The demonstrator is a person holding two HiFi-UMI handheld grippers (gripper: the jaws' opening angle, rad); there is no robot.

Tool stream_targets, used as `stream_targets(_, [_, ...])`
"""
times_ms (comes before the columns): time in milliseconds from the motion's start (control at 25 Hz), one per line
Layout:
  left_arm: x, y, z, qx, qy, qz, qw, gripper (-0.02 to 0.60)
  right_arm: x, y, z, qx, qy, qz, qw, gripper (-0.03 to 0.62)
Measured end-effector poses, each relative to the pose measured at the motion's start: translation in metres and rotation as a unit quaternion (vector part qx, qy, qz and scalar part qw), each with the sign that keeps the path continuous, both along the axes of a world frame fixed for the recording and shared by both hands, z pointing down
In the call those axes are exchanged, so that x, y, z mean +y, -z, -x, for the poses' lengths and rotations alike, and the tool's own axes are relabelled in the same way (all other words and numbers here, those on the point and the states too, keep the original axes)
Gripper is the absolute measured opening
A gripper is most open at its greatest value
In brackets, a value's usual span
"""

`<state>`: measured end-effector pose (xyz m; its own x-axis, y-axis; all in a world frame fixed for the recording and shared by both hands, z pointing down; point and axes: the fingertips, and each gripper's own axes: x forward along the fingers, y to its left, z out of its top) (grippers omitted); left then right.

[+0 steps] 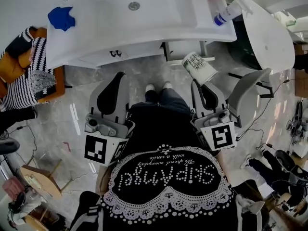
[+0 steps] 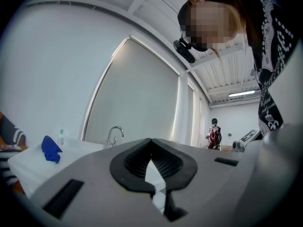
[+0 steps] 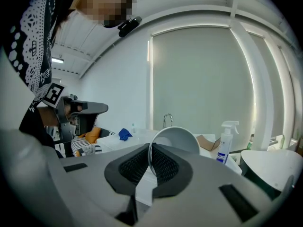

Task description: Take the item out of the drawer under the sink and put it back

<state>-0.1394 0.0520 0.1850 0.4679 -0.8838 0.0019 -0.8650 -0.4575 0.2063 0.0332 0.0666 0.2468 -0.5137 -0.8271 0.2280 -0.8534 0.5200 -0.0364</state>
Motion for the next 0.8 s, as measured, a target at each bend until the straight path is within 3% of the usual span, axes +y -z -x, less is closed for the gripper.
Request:
stream_targets(320, [-0.001,-0.003,-0.002,-0.026,-0.015,0.000,0.9996,0.003,0.001,-0.002,0.001,0.007,-0.005,0.003,1.000,0.026])
stream_targets(560, [0.002,0.008,0.001,0.029,-0.030,-0.021,0.9989,0.004,0.004,-0.002,0.001,0.008,-0.011,0.002,1.000,0.026])
stream_targets(800, [0.004,0.008,0.014,0.036,-0.016,-0.020,0.9990,0.005,0.003,-0.001,0.001,0.013,-0.007,0.005,1.000,0.026])
